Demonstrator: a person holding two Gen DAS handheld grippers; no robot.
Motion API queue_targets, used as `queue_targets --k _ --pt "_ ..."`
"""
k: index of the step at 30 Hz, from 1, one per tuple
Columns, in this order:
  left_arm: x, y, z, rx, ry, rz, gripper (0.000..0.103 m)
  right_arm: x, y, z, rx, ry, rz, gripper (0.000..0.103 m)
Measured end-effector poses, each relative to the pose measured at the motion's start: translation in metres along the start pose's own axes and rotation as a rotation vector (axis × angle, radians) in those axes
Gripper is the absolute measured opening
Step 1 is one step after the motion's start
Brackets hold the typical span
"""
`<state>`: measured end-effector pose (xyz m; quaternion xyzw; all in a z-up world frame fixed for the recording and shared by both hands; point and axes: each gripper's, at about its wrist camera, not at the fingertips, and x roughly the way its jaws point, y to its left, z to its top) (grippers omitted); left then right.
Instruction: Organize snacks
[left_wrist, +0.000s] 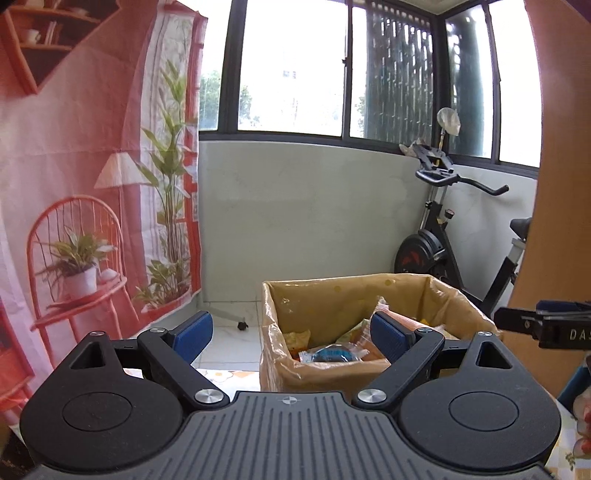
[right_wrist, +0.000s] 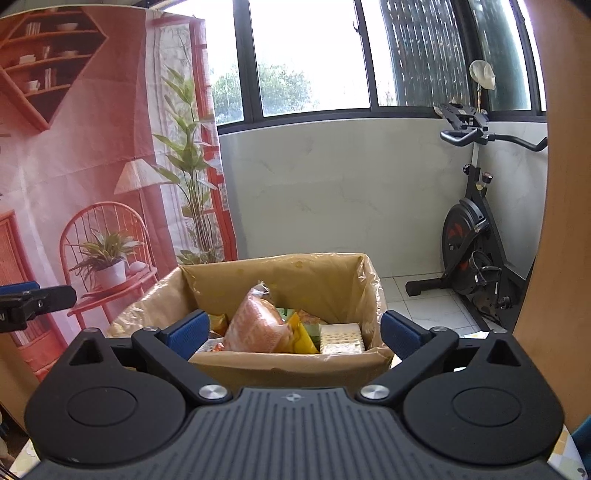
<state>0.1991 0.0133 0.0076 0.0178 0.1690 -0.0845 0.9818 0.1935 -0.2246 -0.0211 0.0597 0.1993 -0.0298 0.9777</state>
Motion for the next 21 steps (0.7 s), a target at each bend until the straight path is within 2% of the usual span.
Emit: queue_targets --k 6,15,21 --pt "-0.041 -0.006 -0.004 -0.006 -0.029 -0.01 0.094 -0.037 0.01 -0.003 0.009 -0.03 0.006 0.101" --pt "-0.103 -0.018 -0.016 0.015 -0.054 0.02 0.093 -0.106 0.03 -0.015 -0.031 -0.047 -0.011 0.101" --pt "-0.138 -0.023 -0.016 0.03 -0.036 0.042 0.093 -0.154 0.042 -0.022 -0.018 -0.063 -0.033 0.101"
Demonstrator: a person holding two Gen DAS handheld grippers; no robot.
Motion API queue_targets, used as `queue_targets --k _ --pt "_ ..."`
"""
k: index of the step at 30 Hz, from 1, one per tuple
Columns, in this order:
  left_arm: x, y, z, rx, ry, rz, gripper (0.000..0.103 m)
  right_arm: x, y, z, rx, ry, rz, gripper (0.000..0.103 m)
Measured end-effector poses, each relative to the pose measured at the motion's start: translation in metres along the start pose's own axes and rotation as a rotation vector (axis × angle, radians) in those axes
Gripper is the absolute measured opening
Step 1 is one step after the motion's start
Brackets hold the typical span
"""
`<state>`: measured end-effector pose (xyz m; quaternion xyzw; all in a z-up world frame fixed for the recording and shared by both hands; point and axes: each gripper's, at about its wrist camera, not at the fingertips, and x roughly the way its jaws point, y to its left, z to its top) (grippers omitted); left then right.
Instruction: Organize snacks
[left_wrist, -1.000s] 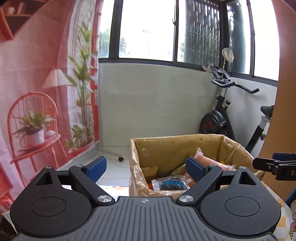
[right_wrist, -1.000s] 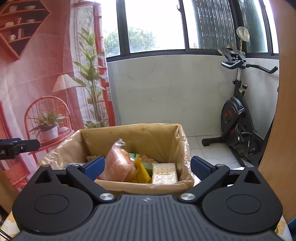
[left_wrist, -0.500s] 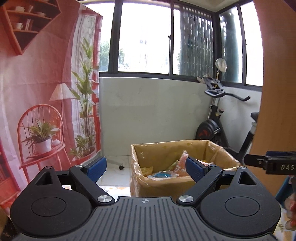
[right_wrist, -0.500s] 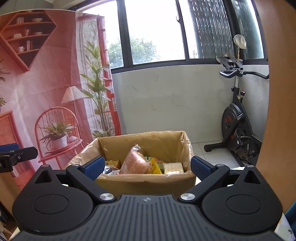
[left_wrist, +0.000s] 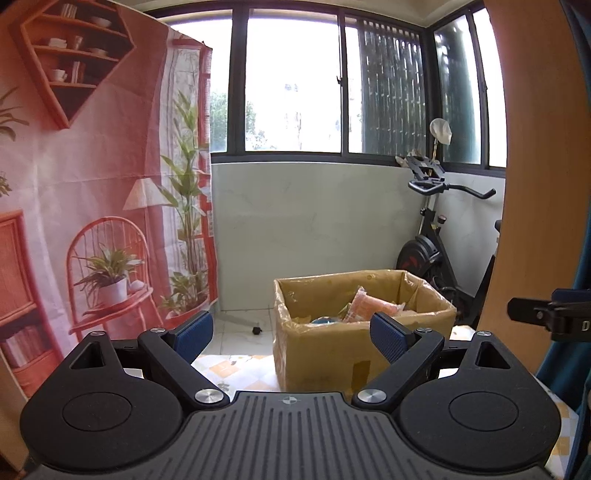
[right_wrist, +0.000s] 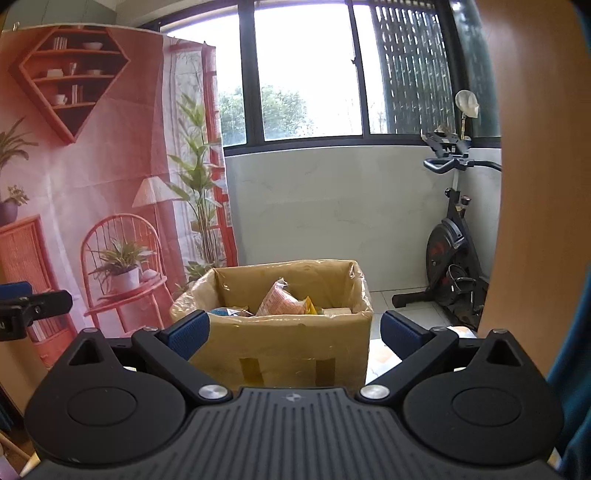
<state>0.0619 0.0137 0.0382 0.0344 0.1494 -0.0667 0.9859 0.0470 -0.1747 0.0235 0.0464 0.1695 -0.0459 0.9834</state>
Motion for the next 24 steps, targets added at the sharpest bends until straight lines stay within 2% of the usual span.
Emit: queue_targets --k 3,7,11,24 --pt "-0.015 -0.002 0.0 0.003 -0.009 -0.002 0.093 -0.022 0.005 0.0 -0.003 -0.008 -0.011 0.101" --pt "-0.029 -0.009 -0.002 0.028 -0.037 0.043 0.093 -0.047 0.012 -0.003 -0.001 -0.037 -0.012 0.103" --pt "-0.042 -0.008 -0.004 -0.01 -0.038 0.013 0.093 -0.063 0.014 -0.006 0.007 -0.043 0.014 0.103" --pt "-0.048 -0.005 -0.009 -0.061 -0.057 0.024 0.094 -0.074 0.011 -0.005 0.0 -0.046 0.003 0.103"
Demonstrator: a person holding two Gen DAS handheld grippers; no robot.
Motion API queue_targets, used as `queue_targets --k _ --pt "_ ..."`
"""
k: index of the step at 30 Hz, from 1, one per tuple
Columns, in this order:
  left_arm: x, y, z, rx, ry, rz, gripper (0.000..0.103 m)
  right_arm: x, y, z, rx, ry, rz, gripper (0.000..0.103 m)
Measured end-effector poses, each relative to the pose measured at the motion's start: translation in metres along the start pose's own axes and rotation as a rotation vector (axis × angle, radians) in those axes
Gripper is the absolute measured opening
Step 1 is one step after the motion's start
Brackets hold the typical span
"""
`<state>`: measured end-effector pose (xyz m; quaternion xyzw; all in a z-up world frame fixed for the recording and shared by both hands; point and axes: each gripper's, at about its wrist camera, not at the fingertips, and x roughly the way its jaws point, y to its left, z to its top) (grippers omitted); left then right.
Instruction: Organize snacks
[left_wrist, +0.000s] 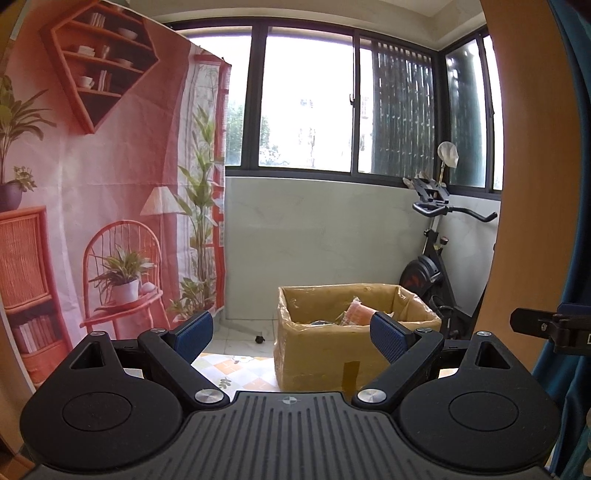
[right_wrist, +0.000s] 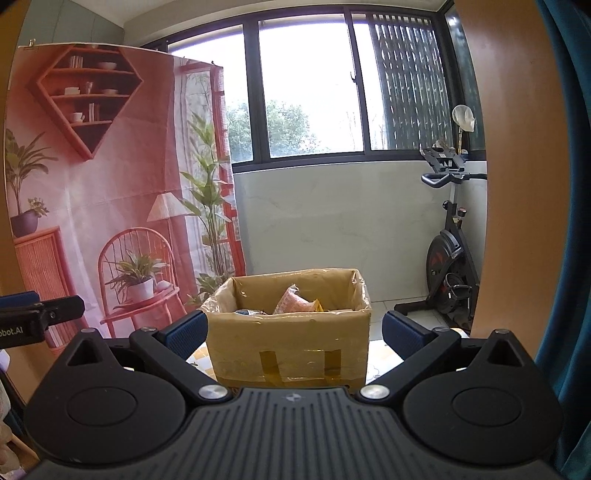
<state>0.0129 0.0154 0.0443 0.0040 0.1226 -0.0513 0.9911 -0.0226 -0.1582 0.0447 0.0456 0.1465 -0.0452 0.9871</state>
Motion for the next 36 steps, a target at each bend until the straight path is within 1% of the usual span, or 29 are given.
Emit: queue_targets --k 9,19,36 --pt "0.002 0.002 0.0 -0.006 0.011 -0.01 0.094 0.002 0.003 0.001 -0.004 0.005 -0.009 0.103" --pt "0.001 0.008 0.001 -0.008 0.01 -0.029 0.094 0.001 0.003 -0.001 -0.007 0.009 0.002 0.103" --pt "0.001 0.017 0.0 -0.001 0.003 -0.051 0.094 0.002 -0.002 -0.007 -0.013 0.015 -0.012 0.103"
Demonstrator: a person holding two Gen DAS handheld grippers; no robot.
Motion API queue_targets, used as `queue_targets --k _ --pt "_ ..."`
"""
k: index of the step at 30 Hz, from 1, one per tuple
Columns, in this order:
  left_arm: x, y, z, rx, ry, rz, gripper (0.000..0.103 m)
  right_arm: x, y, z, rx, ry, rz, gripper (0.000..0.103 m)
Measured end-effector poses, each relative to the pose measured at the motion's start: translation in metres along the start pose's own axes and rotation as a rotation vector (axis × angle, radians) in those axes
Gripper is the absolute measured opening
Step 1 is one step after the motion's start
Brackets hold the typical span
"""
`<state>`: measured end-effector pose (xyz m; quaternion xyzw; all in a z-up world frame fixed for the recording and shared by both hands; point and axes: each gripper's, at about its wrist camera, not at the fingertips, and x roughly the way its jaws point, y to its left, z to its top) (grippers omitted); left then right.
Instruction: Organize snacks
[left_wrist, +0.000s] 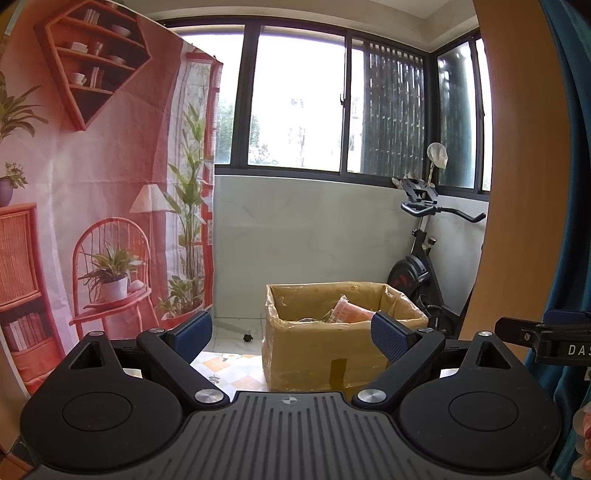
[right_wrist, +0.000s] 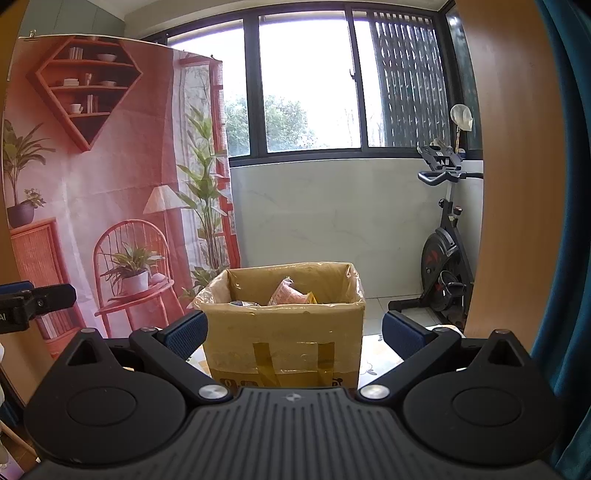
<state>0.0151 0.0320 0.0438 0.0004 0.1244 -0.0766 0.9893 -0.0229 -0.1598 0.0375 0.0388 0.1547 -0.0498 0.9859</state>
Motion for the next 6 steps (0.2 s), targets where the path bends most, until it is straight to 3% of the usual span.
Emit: queue_targets --k 6 --pt "-0.0006 0.0048 -0.0017 -0.001 -0.013 -0.011 0.094 0.0021 0.003 -0.0004 -0.006 0.007 0.001 0.103"
